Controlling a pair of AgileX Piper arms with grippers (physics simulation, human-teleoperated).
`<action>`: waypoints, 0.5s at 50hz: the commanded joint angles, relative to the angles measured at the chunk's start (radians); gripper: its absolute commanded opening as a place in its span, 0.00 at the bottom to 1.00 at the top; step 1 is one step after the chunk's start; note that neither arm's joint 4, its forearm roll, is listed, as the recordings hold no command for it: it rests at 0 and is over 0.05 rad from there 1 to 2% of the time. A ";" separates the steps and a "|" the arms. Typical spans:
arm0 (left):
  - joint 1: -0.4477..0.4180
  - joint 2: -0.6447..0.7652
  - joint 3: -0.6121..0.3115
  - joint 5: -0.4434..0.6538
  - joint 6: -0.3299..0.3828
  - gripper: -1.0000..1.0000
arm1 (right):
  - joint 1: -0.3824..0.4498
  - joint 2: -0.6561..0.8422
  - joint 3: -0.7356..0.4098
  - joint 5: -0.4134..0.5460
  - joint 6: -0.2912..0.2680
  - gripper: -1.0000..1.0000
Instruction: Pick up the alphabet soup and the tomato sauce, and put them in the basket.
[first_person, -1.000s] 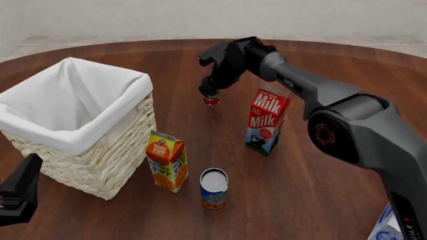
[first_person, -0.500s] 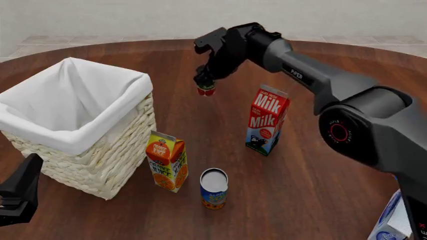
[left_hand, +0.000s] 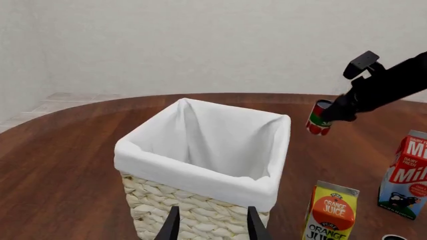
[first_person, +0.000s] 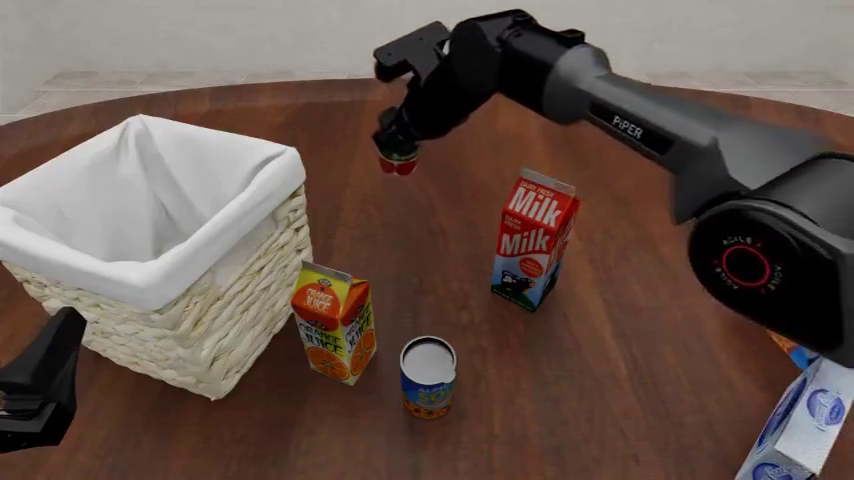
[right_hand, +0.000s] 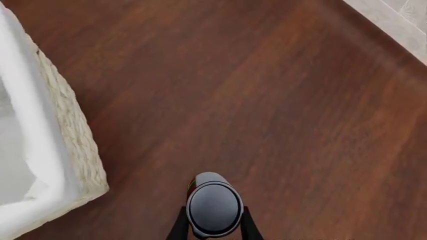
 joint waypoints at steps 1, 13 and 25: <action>0.000 -0.001 0.000 0.001 0.000 1.00 | 0.031 -0.080 0.052 -0.010 0.017 0.00; 0.000 -0.004 0.000 0.003 0.002 1.00 | 0.048 -0.133 0.049 0.011 0.011 0.00; 0.000 -0.002 0.000 0.001 0.003 1.00 | 0.073 -0.185 0.043 0.031 0.013 0.00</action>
